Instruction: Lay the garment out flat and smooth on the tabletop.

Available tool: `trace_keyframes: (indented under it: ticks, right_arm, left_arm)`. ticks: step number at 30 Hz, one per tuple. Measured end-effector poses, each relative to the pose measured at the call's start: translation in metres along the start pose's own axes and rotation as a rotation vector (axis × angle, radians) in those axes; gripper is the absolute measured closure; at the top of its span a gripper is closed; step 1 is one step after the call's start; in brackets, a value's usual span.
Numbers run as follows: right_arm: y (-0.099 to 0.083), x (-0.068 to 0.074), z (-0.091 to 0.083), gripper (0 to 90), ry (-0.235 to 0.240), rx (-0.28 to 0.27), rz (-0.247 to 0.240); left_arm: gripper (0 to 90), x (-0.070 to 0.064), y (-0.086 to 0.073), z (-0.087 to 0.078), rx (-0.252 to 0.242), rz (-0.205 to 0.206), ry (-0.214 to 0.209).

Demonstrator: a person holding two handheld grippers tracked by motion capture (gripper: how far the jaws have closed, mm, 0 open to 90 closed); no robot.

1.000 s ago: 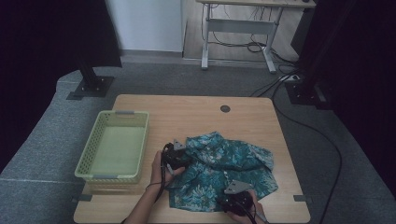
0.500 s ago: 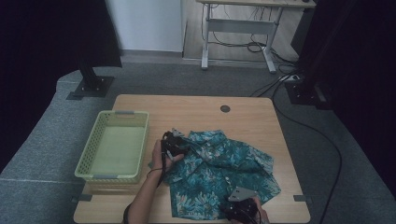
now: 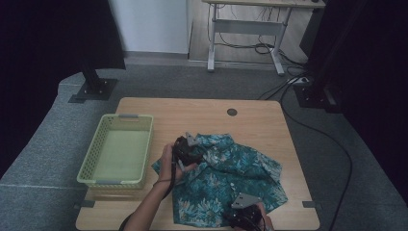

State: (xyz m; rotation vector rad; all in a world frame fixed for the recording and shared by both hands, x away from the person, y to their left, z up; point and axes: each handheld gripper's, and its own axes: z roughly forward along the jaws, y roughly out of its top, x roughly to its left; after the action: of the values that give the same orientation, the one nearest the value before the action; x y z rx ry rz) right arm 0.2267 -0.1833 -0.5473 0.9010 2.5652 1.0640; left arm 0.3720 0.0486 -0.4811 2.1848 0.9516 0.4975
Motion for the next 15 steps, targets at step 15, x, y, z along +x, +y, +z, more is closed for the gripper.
trace_keyframes:
  ticks: [15]
  right_arm:
    - [0.008,-0.023,-0.025,47.9,-0.109,-0.067,0.044]
  left_arm:
    - [43.6,-0.076,-0.07,-0.015,0.012,0.089,-0.131]
